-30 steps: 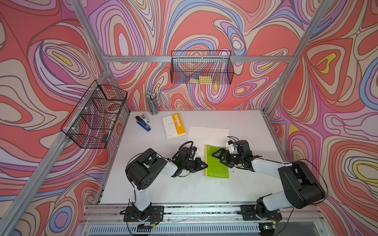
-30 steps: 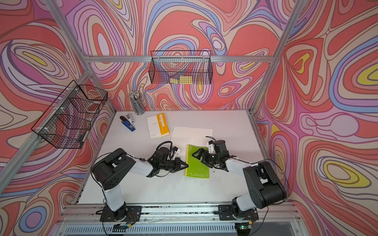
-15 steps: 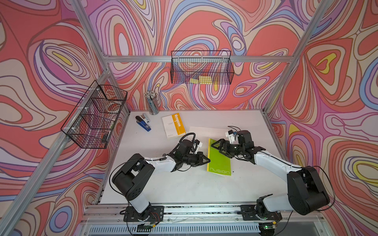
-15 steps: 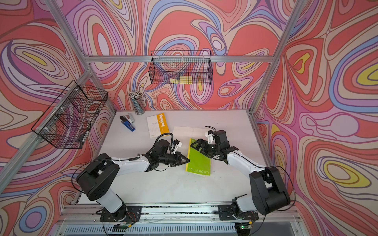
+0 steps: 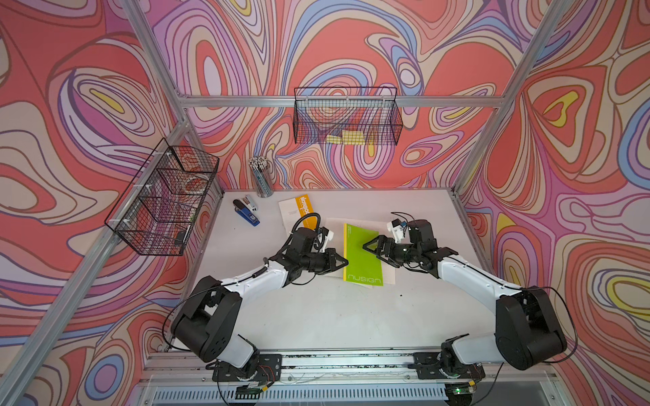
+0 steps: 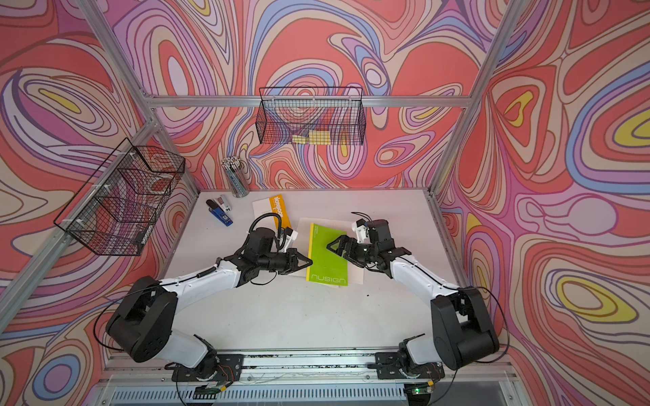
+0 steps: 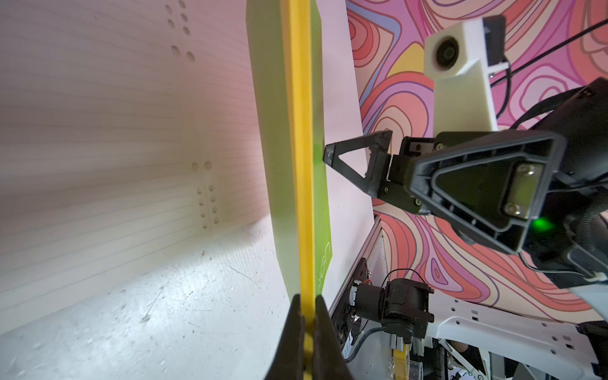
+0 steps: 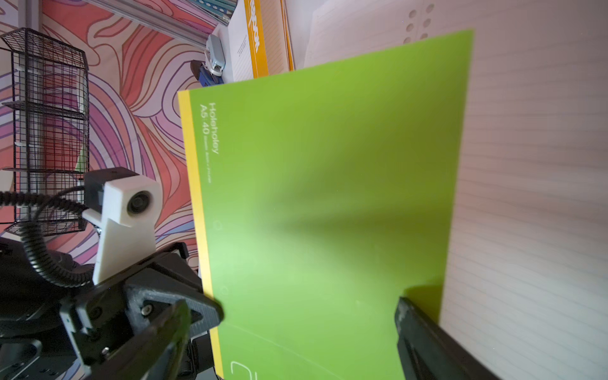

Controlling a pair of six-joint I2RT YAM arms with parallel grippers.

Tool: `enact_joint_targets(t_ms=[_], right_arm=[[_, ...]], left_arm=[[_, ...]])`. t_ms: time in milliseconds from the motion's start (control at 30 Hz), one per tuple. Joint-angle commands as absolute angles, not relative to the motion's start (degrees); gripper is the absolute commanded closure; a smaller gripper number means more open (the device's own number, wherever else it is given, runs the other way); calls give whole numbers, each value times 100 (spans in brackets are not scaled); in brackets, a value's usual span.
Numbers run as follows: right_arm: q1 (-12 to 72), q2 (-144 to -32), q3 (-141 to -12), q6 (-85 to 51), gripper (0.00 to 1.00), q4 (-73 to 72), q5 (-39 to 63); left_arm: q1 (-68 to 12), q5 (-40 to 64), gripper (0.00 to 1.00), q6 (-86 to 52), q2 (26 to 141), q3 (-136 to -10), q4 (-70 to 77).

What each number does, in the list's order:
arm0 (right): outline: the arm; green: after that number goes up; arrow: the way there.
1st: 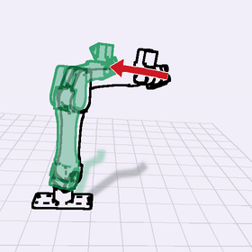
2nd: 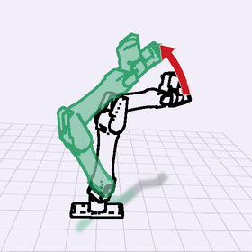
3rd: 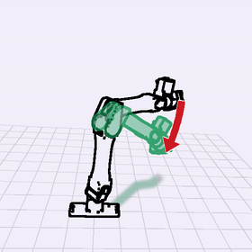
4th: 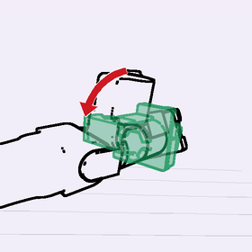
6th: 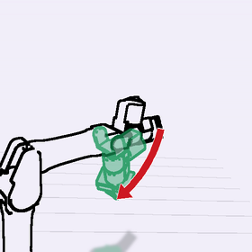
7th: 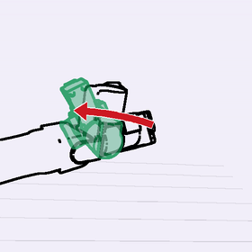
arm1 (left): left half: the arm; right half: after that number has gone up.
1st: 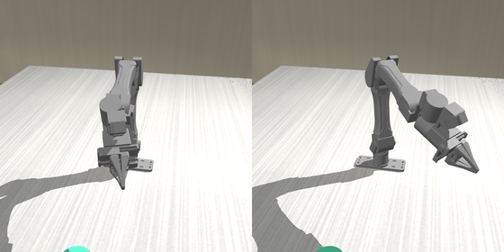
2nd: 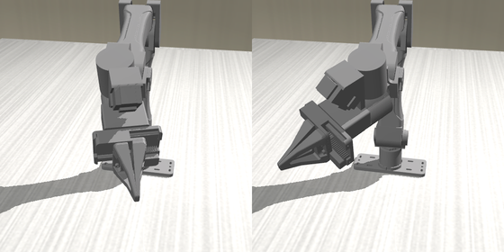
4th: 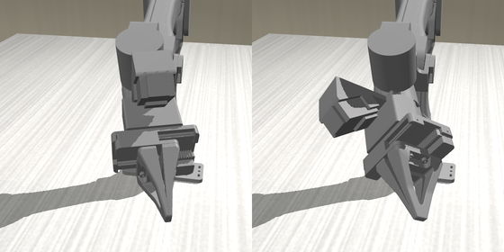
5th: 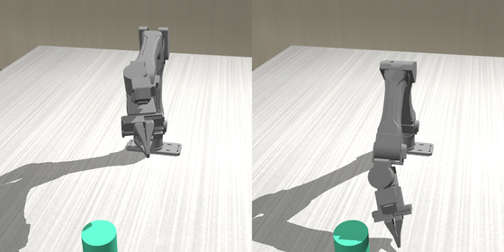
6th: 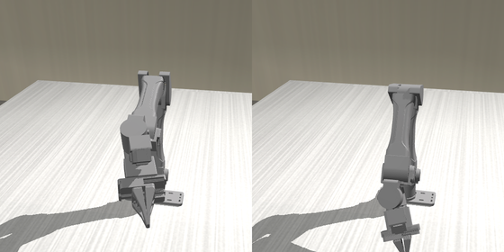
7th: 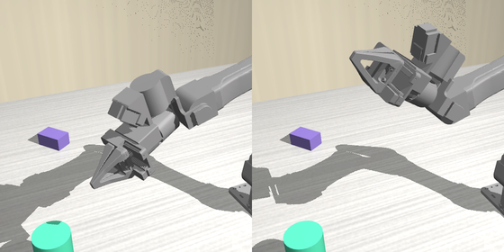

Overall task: Close the notebook
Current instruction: Pick up the notebook at the notebook, then place the notebook at the notebook.

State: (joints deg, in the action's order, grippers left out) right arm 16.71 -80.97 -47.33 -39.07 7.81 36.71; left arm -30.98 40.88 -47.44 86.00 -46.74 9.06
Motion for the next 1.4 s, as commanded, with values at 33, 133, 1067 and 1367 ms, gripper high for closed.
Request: enact_joint_targets(t_ms=[33,133,1067,1367], right_arm=[[1674,-8050,-4924,-3714,2,906,3577],[1640,-8050,-4928,-3683,2,914,3597],[1390,-7856,-4652,-3668,2,870,3762],[1381,-7832,-4685,-3659,2,890,3777]], left_arm=[[-2788,4172,100,-4409,8246,-4898,599],[-2538,4218,100,-4288,8155,-5034,369],[-350,4753,100,-3551,9439,-7129,-642],[-1,4952,100,-3568,10054,-7551,-521]])
